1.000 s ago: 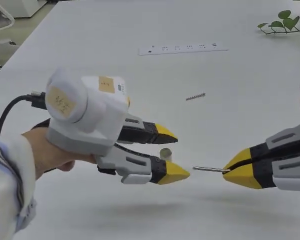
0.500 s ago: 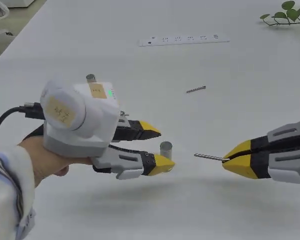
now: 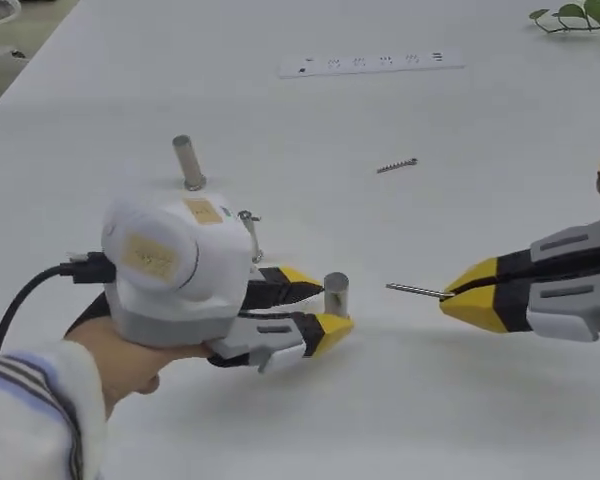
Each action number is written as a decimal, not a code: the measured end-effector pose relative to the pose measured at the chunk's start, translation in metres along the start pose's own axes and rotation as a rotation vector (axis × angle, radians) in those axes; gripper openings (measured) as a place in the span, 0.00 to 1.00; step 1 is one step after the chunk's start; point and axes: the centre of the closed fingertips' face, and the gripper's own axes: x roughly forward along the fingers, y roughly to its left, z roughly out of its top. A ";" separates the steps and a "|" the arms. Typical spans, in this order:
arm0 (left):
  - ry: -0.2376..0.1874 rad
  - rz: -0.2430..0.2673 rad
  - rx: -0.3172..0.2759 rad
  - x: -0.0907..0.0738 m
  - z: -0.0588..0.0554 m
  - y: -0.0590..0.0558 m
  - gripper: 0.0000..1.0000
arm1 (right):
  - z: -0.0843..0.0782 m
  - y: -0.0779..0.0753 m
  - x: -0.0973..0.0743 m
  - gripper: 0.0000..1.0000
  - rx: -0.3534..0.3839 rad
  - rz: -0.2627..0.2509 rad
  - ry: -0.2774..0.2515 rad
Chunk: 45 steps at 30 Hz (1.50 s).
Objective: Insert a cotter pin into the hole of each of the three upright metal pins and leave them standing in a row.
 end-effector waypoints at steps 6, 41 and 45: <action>-0.027 0.025 -0.016 0.003 0.006 0.001 0.22 | 0.000 -0.001 0.003 0.03 -0.006 0.007 0.003; -0.035 -0.083 0.134 0.005 0.003 -0.005 0.11 | 0.009 0.004 0.018 0.03 -0.095 0.084 0.027; -0.044 -0.095 0.142 0.005 0.004 -0.005 0.11 | 0.013 0.005 0.019 0.03 -0.103 0.094 0.021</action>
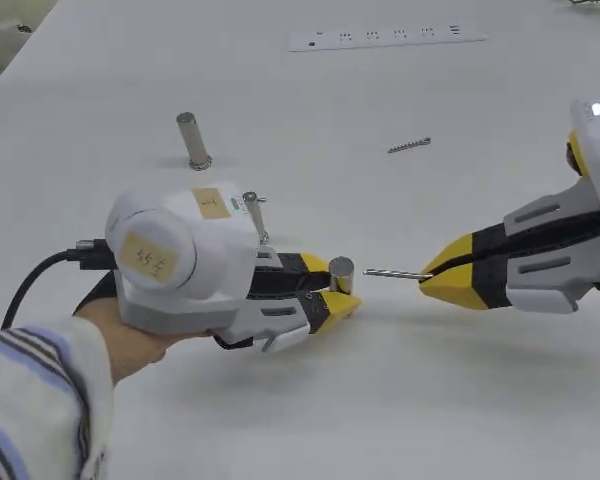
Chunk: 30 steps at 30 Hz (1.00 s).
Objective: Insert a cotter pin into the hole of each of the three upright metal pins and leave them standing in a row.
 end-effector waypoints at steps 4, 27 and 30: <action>-0.006 -0.007 -0.007 0.000 0.000 0.000 0.11 | 0.002 0.000 0.002 0.03 -0.004 0.004 0.001; -0.037 0.013 -0.074 0.001 -0.001 0.000 0.12 | 0.000 0.003 0.007 0.03 0.002 0.006 0.003; -0.036 0.015 -0.080 0.001 -0.001 0.000 0.12 | 0.001 0.003 0.008 0.03 0.002 0.004 -0.003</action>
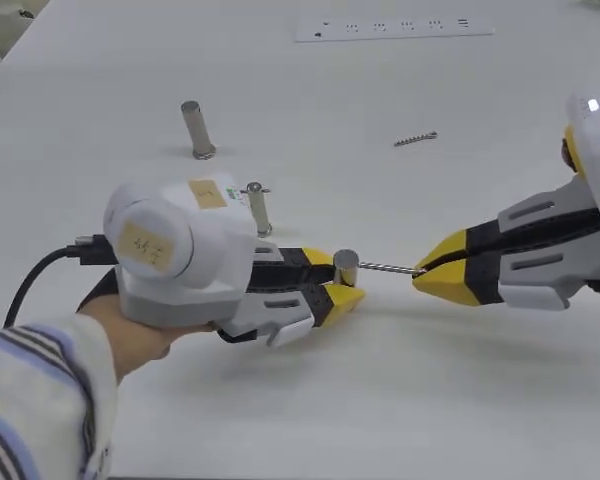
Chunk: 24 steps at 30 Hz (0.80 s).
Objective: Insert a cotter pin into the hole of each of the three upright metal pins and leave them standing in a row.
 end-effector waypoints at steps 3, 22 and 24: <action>0.003 0.000 0.000 0.000 0.000 0.000 0.12 | 0.000 0.000 0.002 0.03 0.001 -0.003 0.002; -0.002 0.001 -0.016 0.000 0.001 -0.001 0.12 | 0.002 -0.003 0.014 0.03 -0.026 0.005 0.041; -0.002 0.001 -0.015 0.000 0.000 0.000 0.12 | 0.004 -0.004 0.016 0.03 -0.023 0.005 0.036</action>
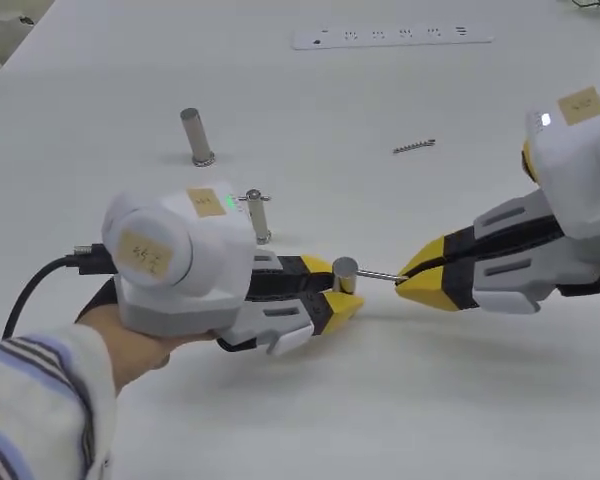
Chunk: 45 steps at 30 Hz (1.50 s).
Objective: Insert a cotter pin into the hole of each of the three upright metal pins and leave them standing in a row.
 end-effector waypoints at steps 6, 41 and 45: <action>-0.002 0.002 -0.003 0.000 0.000 0.001 0.12 | 0.008 -0.003 0.006 0.03 -0.002 0.001 -0.004; -0.039 0.005 -0.045 0.001 0.000 0.000 0.12 | 0.011 -0.003 0.004 0.05 -0.048 -0.008 -0.012; -0.039 0.006 -0.044 0.001 0.000 0.000 0.12 | 0.014 -0.003 0.005 0.04 -0.042 -0.007 -0.024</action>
